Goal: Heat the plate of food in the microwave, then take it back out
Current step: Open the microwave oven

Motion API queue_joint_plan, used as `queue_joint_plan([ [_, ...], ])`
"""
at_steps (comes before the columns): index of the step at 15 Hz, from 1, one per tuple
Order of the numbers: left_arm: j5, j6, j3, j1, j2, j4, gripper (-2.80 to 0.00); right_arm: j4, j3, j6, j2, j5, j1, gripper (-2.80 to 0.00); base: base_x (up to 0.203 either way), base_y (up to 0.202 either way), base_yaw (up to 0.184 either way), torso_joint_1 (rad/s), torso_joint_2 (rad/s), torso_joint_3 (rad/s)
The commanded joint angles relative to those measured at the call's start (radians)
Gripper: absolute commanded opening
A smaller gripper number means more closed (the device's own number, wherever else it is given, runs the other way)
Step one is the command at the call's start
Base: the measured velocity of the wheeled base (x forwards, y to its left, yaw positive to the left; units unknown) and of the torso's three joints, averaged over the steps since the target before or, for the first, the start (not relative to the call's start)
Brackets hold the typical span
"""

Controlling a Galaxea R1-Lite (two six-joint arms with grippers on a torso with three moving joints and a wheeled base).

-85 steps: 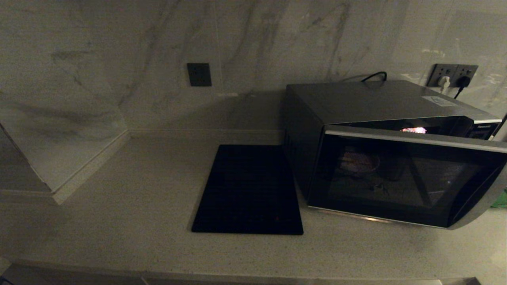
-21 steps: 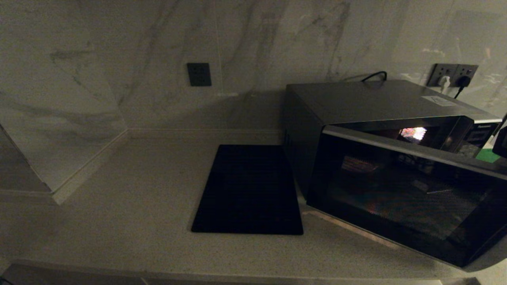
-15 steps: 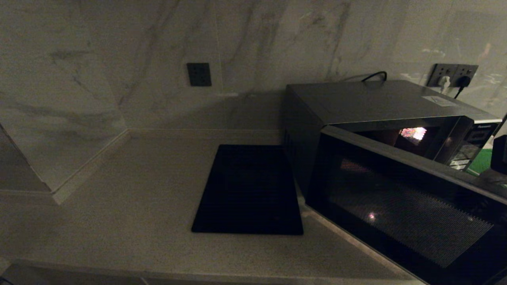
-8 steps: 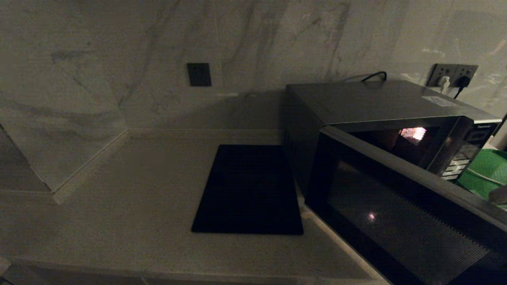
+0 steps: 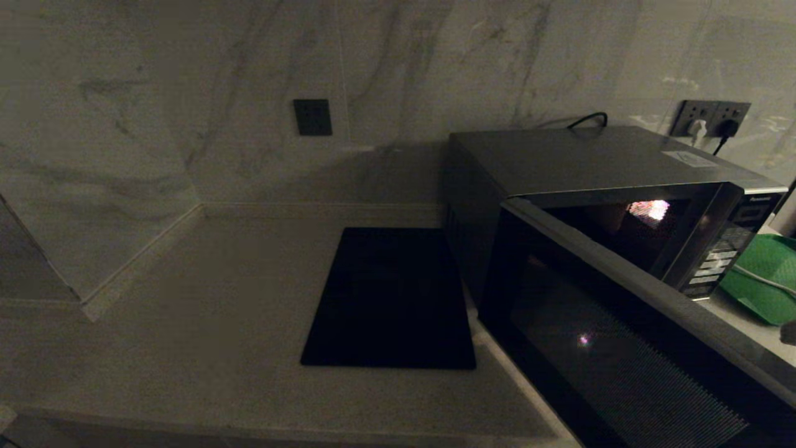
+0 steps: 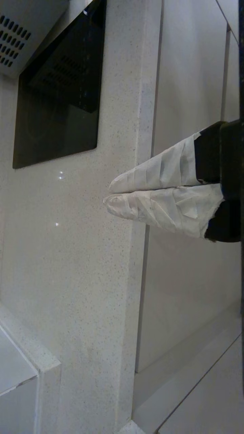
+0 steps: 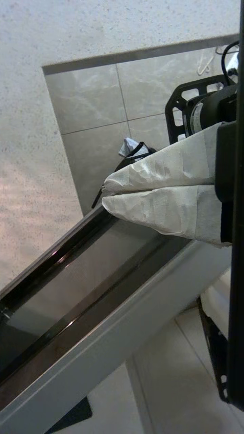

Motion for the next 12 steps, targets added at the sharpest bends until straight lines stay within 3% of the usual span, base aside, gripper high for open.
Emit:
queue_joint_plan([
  [1,0.0,0.0,0.0,0.0,0.0,0.0,-2.8,0.016,0.004,0.004,-0.017,0.0,0.029,-2.8,0.0,0.0,0.0,0.0,0.0,0.0],
  [7,0.0,-0.001,0.0,0.0,0.0,0.0,-2.8,0.07,-0.008,0.041,-0.061,-0.001,0.21,-2.8,0.0,0.0,0.0,0.0,0.0,0.0],
  [12,0.0,-0.001,0.0,0.0,0.0,0.0,-2.8,0.096,-0.013,0.077,-0.06,-0.001,0.279,-2.8,0.0,0.0,0.0,0.0,0.0,0.0],
])
